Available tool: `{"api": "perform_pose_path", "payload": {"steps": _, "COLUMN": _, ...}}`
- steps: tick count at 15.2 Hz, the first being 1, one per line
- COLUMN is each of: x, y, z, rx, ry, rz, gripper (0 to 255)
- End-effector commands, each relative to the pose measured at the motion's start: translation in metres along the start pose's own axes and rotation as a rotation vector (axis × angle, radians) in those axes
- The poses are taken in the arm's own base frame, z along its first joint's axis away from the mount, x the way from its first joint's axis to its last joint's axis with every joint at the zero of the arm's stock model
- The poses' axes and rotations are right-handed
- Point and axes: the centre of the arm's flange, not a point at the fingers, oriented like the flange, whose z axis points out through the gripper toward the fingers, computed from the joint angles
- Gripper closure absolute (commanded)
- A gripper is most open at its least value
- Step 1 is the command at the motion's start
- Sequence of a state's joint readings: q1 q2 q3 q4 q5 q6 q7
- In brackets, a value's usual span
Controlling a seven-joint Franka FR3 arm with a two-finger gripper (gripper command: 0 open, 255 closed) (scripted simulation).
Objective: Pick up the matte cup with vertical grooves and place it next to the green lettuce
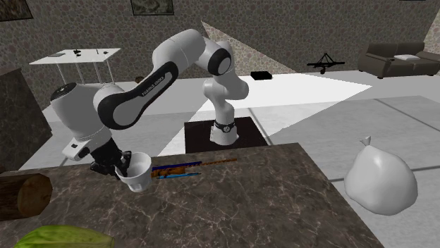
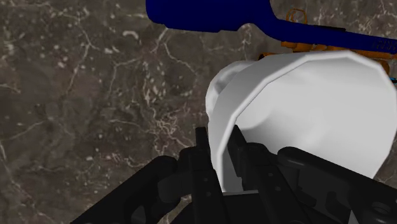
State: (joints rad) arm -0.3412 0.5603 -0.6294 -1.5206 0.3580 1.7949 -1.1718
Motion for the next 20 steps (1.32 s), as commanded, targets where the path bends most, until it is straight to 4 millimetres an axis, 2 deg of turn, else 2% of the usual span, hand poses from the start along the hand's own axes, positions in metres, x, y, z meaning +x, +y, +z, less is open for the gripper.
{"api": "perform_pose_path", "payload": {"steps": 1, "x": 0.001, "y": 0.002, "z": 0.006, "rx": 0.000, "ry": -0.001, "rz": 0.000, "gripper": 255}}
{"api": "perform_pose_path", "payload": {"steps": 8, "x": 0.001, "y": 0.002, "z": 0.006, "rx": 0.000, "ry": -0.001, "rz": 0.000, "gripper": 255}}
{"api": "perform_pose_path", "payload": {"steps": 9, "x": 0.001, "y": 0.002, "z": 0.006, "rx": 0.000, "ry": -0.001, "rz": 0.000, "gripper": 0}}
{"api": "perform_pose_path", "payload": {"steps": 14, "x": 0.001, "y": 0.002, "z": 0.006, "rx": 0.000, "ry": -0.001, "rz": 0.000, "gripper": 0}}
{"api": "perform_pose_path", "payload": {"steps": 18, "x": 0.001, "y": 0.002, "z": -0.044, "rx": 0.000, "ry": -0.001, "rz": 0.000, "gripper": 0}}
{"api": "perform_pose_path", "payload": {"steps": 20, "x": 0.001, "y": 0.002, "z": -0.044, "rx": 0.000, "ry": -0.001, "rz": 0.000, "gripper": 0}}
